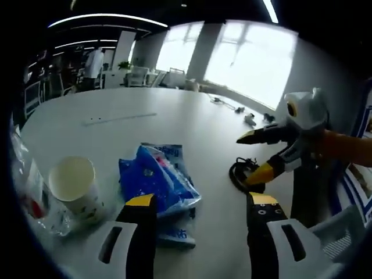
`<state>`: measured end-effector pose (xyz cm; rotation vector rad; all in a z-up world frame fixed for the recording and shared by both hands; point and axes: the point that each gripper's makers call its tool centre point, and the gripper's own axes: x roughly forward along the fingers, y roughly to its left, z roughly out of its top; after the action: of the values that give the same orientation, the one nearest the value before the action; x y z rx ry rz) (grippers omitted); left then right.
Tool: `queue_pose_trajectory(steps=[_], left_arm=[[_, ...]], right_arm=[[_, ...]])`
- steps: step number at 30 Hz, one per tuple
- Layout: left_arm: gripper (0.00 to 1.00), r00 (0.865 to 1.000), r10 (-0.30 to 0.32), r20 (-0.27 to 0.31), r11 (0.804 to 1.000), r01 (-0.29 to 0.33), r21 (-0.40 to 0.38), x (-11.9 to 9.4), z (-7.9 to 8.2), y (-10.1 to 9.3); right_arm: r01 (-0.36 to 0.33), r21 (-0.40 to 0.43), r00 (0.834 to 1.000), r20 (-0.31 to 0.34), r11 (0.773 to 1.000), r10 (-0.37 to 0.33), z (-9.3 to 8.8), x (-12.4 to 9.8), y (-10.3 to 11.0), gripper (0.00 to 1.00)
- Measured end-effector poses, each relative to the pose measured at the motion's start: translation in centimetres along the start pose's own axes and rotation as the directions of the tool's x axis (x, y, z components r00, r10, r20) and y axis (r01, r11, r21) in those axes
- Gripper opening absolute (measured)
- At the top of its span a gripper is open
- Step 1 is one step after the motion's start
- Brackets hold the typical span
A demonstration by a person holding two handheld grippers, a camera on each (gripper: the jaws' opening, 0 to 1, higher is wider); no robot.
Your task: Arrange the tabletop items into an orderly group along one side of the table until the central work area is clear of visible clutter.
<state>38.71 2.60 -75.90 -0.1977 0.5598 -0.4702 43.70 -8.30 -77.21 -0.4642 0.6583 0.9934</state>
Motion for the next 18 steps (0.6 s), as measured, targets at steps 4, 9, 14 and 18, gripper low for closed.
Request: queue_pose_trajectory(steps=[4, 9, 14, 18], left_arm=[[0.58, 1.000, 0.014, 0.006, 1.000, -0.014, -0.014, -0.5, -0.1, 0.6], [0.58, 0.999, 0.035, 0.011, 0.999, -0.035, -0.030, -1.0, -0.3, 1.2], [0.55, 0.999, 0.038, 0.023, 0.999, -0.038, -0.036, -1.2, -0.3, 1.2], [0.54, 0.999, 0.043, 0.024, 0.998, -0.042, -0.042, -1.1, -0.5, 1.3]], right_arm=[[-0.021, -0.020, 1.000, -0.001, 1.000, 0.021, 0.8, 0.9, 0.7, 0.69], [-0.040, -0.046, 0.999, 0.002, 0.998, 0.040, 1.8, 1.8, 0.8, 0.68], [-0.052, -0.065, 0.999, 0.005, 0.997, 0.053, 2.6, 2.2, 0.6, 0.68], [-0.063, -0.078, 0.998, 0.005, 0.995, 0.063, 3.0, 2.6, 0.6, 0.67]])
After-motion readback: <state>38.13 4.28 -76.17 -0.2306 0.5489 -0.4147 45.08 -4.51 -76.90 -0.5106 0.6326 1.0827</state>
